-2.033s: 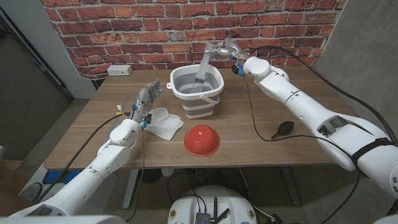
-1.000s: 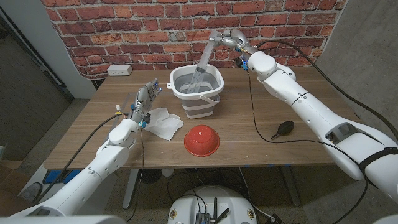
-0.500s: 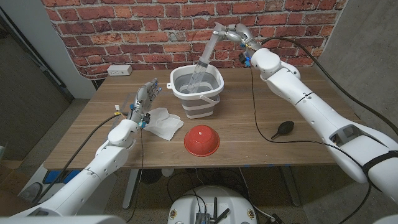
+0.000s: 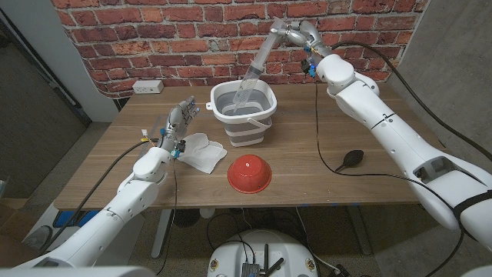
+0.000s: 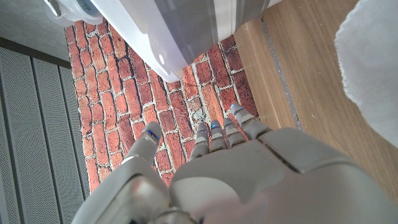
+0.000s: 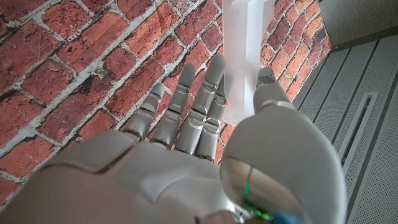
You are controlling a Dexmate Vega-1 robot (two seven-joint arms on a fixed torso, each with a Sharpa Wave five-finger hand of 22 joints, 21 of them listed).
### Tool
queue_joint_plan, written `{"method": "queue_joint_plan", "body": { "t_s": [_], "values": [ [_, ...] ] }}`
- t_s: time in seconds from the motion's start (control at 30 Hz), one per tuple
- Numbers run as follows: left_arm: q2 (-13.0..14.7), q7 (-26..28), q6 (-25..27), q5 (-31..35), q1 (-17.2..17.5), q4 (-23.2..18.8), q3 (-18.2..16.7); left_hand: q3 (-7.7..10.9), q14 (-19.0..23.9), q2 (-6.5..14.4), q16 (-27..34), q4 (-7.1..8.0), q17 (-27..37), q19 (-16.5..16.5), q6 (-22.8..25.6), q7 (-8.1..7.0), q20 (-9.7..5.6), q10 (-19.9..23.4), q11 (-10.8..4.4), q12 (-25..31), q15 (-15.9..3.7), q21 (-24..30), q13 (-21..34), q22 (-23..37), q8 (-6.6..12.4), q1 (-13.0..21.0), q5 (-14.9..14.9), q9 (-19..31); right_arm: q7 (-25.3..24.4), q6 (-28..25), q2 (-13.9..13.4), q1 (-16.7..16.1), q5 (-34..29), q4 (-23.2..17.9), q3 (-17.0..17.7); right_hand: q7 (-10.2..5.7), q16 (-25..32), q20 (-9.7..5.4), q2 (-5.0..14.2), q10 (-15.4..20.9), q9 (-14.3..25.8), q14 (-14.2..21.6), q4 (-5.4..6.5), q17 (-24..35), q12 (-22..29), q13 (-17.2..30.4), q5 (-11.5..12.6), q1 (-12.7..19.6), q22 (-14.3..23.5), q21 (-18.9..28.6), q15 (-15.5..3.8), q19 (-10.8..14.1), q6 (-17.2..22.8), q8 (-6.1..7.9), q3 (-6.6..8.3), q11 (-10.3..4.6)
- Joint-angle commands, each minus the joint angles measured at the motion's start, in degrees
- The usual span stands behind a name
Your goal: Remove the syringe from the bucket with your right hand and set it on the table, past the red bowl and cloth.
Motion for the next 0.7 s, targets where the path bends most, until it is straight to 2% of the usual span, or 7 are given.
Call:
{"method": "queue_joint_plan", "body": {
  "t_s": [0.03, 0.27, 0.7],
  "values": [
    [-0.42, -0.24, -0.27, 0.00, -0.54, 0.25, 0.06, 0.01, 0.38, 4.41, 0.36, -0.23, 0.07, -0.30, 0.50, -0.13, -3.11, 0.55, 0.15, 0.28, 0.20, 0.25, 0.22, 0.27, 0.01, 0.41, 0.13, 0.34, -3.76, -2.22, -2.07, -1.58, 0.91, -3.86, 2.75, -0.19, -0.05, -0.43, 1.91, 6.15, 0.08, 0.57, 0.16, 0.23, -0.20, 0.17, 0.43, 1.93, 0.10, -0.17, -7.28, 0.16, 0.32, 0.59, -0.04, -5.65],
    [-0.28, -0.30, 0.20, 0.02, -0.84, 0.13, 0.17, 0.04, 0.40, 4.44, 0.36, -0.22, 0.06, -0.29, 0.56, -0.11, -3.11, 0.58, 0.34, 0.28, 0.19, 0.25, 0.22, 0.27, 0.03, 0.42, 0.13, 0.34, -5.46, -3.07, -3.16, -3.49, 2.31, -5.31, 4.92, -0.26, -0.10, -0.49, 2.00, 6.30, -0.04, 0.66, 0.15, 0.26, -0.18, 0.28, 0.44, 1.98, 0.10, -0.15, -7.32, 0.20, 0.43, 0.70, -0.06, -5.66],
    [0.21, 0.83, 1.44, 0.09, -0.21, -1.52, -0.03, 0.06, 0.44, 4.44, 0.37, -0.17, 0.08, -0.25, 0.57, -0.05, -3.11, 0.57, 0.30, 0.27, 0.21, 0.27, 0.22, 0.27, 0.02, 0.39, 0.14, 0.34, -9.00, -2.36, -3.29, -7.57, 8.01, -5.51, 9.97, -0.24, -0.21, -0.57, 2.09, 6.53, -0.12, 0.81, 0.22, 0.30, -0.29, 0.28, 0.44, 1.86, 0.10, -0.10, -7.23, 0.32, 0.55, 0.96, -0.20, -5.67]
  ]
}}
